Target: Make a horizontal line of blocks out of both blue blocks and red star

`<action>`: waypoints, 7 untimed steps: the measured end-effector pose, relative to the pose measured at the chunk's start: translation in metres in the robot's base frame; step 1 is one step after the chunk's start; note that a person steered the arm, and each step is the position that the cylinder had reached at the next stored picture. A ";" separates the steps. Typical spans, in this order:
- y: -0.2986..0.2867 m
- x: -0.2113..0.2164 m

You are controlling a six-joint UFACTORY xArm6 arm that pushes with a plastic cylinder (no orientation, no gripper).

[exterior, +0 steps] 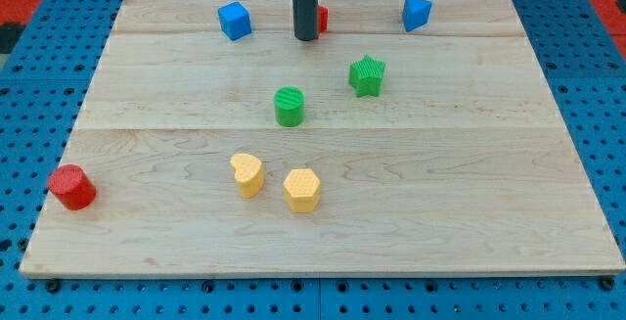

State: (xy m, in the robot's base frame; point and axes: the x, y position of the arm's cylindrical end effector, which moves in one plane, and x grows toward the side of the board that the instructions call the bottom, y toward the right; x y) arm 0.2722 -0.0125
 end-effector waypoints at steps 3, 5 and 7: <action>-0.107 0.000; -0.070 0.036; 0.145 0.046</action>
